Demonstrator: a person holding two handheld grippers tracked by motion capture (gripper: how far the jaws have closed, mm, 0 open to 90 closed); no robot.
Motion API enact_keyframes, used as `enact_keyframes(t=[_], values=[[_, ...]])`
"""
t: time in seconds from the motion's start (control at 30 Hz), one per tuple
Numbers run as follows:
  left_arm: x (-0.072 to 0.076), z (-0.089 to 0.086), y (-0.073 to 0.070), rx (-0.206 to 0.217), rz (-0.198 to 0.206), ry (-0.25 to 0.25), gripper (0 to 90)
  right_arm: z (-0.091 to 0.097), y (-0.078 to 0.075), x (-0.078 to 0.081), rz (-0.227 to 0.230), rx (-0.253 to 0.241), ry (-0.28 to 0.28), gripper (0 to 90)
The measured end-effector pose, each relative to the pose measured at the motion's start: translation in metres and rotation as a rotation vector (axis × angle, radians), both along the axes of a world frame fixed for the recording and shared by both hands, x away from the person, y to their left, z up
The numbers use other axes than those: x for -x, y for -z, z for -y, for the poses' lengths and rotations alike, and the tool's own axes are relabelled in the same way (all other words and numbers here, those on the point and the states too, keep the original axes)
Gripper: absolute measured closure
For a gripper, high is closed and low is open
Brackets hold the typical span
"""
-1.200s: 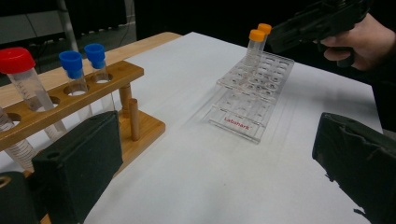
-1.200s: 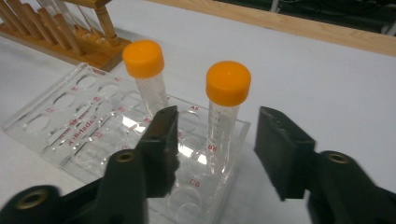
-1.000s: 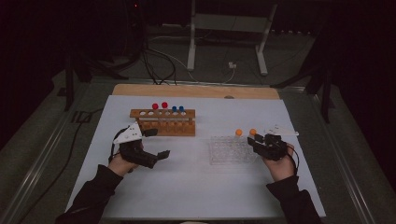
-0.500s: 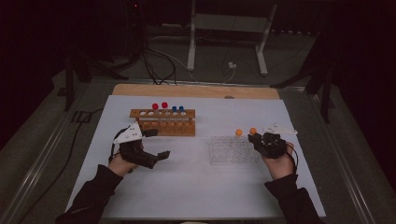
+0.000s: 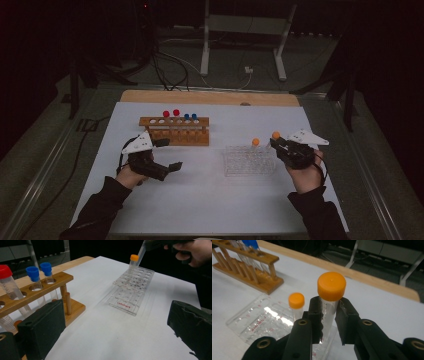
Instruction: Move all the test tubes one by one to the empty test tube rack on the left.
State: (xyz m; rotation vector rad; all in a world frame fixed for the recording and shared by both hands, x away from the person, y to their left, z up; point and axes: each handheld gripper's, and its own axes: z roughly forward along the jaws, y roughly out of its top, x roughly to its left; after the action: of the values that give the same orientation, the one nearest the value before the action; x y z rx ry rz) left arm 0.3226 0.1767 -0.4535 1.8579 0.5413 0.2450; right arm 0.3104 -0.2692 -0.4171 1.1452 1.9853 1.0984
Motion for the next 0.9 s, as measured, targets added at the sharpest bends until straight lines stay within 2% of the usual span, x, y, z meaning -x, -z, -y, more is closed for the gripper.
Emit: enact_keyframes(t=[0.17, 0.3, 0.57, 0.9], values=[[0.001, 0.000, -0.001, 0.003, 0.001, 0.004, 2.5, -0.003, -0.012, 0.011, 0.032, 0.002, -0.026, 74.6], [0.001, 0.001, -0.002, 0.004, 0.005, 0.005, 2.6, -0.009, -0.017, 0.017, 0.023, -0.017, -0.071, 74.6], [0.002, 0.003, -0.003, -0.005, -0.010, 0.020, 2.6, -0.033, -0.018, 0.023, 0.012, -0.035, -0.171, 74.5], [0.007, 0.011, -0.007, -0.019, -0.006, 0.033, 2.6, -0.062, -0.013, 0.027, -0.025, -0.056, -0.277, 74.5]])
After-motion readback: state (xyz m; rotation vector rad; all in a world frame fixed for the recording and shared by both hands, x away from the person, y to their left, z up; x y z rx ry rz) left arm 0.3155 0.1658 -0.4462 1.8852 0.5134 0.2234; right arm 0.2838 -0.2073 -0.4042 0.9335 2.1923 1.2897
